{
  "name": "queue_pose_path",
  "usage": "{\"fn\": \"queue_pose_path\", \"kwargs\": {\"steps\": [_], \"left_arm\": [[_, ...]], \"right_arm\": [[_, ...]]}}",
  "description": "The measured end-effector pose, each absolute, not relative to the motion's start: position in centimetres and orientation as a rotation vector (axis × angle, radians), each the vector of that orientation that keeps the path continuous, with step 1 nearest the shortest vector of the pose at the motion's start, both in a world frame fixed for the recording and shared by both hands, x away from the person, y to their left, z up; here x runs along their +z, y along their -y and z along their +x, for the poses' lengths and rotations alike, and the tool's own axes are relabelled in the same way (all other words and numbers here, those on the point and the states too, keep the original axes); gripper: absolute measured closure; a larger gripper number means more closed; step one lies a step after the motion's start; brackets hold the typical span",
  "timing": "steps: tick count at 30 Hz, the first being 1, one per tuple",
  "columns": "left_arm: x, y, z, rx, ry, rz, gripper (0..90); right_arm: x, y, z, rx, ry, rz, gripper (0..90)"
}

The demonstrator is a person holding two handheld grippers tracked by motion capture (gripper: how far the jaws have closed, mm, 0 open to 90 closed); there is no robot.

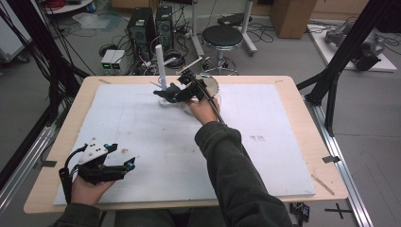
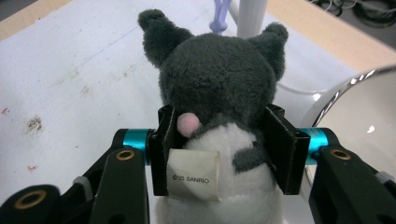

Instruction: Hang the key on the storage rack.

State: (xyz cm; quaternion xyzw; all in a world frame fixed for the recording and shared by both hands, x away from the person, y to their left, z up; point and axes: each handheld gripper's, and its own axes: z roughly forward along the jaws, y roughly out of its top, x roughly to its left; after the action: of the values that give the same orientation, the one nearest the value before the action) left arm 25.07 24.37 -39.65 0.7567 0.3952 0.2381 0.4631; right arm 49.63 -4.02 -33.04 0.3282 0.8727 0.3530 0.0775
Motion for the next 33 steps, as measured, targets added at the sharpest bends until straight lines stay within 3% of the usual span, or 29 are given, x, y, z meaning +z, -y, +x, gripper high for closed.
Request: {"fn": "queue_pose_path", "kwargs": {"steps": [27,33], "left_arm": [[-39.7,-24.3,25.1,0.583,-0.973,1.859,18.3],[-39.7,-24.3,25.1,0.582,-0.972,1.864,18.3]], "right_arm": [[-34.4,2.3,49.4,0.987,-2.636,0.949,46.5],[-35.2,3.1,49.4,1.018,-2.619,0.995,42.3]]}}
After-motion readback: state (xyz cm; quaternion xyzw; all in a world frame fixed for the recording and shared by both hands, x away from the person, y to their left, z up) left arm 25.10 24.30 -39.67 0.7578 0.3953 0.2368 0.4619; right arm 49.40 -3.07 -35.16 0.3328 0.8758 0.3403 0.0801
